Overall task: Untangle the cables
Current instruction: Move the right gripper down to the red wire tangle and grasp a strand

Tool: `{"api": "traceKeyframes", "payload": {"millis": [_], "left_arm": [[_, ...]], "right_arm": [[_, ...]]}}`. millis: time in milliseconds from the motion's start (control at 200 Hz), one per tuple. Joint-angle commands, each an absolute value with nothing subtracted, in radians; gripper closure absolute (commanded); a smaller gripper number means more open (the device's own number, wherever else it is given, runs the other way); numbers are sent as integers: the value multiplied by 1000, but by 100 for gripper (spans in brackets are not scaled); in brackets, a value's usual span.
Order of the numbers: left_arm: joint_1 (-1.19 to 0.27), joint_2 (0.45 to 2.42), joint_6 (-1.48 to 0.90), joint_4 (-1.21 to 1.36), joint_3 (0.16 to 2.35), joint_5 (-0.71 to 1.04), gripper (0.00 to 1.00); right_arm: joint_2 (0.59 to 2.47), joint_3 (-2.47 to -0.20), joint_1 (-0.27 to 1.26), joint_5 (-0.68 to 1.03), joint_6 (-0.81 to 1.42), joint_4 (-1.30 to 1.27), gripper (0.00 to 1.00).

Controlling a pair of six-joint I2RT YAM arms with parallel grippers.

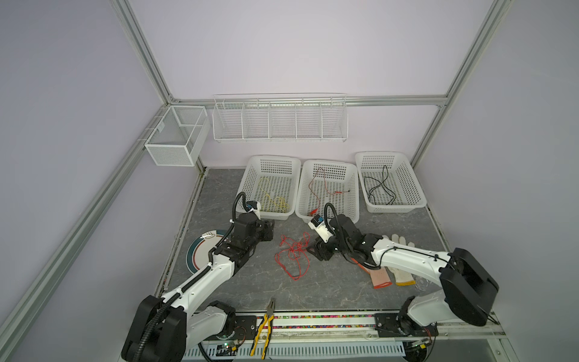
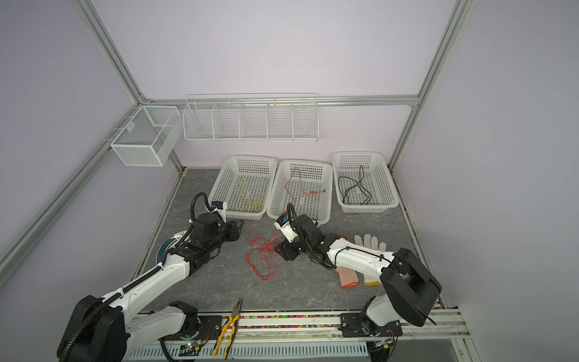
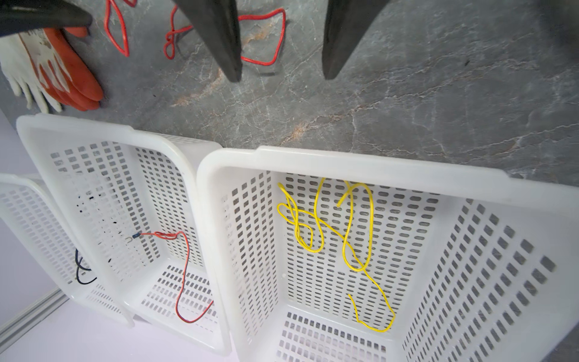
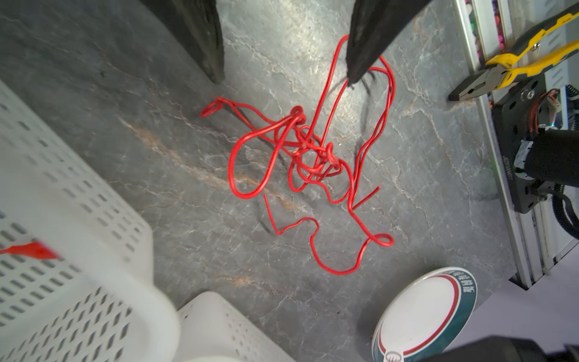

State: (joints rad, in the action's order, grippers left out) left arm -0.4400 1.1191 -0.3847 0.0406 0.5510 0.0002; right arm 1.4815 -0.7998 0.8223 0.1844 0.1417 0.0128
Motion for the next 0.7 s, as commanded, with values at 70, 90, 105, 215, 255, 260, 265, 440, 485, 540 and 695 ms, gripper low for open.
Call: {"api": "traceKeyframes", "payload": {"millis": [70,90,105,215,255,260,265,440,485,540,695], "left_arm": [[-445,1087,-394,64,532,-52,57],[-445,1086,-393,64,532,-54,57],[-445,1085,-393,63,533,-54,57],[-445,1076,-394,60,531,-54,57],[-445,1072,-394,57,528,-54,57],[-445,1072,-393,57,529,-53,57],[-445,1072,-395,56,529,-53,57],[-445,1062,-378,29,535,-43,57],[-445,1058,-375,22,537,-42,57],[-445,1053,-374,17,535,-42,57],[-445,1037,-362,10,536,-40,57]], "right_arm": [[1567,-799,852,217,208,-5,36],[1576,-801,857,220,211,-9,36],[1583,-801,861,223,212,-14,36],[1613,-807,880,229,226,-42,42],[1622,-812,882,234,228,-44,47],[1623,-813,882,234,228,-44,48],[1624,-814,883,235,229,-45,49],[1626,-833,885,214,224,-35,86],[1617,-839,886,202,212,-20,93],[1604,-854,886,186,177,19,93],[1531,-872,885,95,55,162,93]]}}
